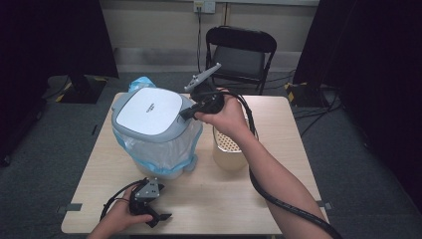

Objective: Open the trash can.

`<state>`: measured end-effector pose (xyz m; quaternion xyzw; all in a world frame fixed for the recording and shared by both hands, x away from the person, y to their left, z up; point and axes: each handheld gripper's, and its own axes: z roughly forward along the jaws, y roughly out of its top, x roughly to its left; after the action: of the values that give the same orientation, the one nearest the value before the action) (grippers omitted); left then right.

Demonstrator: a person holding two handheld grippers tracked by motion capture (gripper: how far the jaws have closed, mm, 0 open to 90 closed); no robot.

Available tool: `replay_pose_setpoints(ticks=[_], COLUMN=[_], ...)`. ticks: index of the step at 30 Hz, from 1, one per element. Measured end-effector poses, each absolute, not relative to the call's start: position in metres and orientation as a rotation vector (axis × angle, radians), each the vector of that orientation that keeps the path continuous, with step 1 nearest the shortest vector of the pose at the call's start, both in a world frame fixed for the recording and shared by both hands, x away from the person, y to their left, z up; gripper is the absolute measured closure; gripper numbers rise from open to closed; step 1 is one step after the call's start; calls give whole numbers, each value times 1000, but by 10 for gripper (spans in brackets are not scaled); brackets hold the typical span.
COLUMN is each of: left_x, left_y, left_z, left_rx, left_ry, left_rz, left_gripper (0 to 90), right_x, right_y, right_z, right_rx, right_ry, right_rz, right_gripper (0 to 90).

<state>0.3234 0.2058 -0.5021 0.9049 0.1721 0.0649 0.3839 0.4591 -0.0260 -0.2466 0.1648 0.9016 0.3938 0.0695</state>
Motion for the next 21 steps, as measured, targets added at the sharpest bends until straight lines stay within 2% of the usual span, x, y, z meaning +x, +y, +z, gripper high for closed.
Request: replay_pose_setpoints(ticks=[13, 16, 21], left_x=[323, 323, 323], left_y=[206, 206, 206], left_z=[-503, -502, -502], left_rx=[2298, 2300, 2301], left_ry=[440, 440, 439], left_rz=[160, 160, 162], left_gripper=[0, 0, 0], right_x=[460, 459, 456], right_y=[-27, -28, -33], right_z=[-245, -246, -248], right_rx=[491, 485, 494], right_ry=[2697, 2691, 2683], right_rz=[1162, 1187, 1214], right_gripper=[900, 855, 728])
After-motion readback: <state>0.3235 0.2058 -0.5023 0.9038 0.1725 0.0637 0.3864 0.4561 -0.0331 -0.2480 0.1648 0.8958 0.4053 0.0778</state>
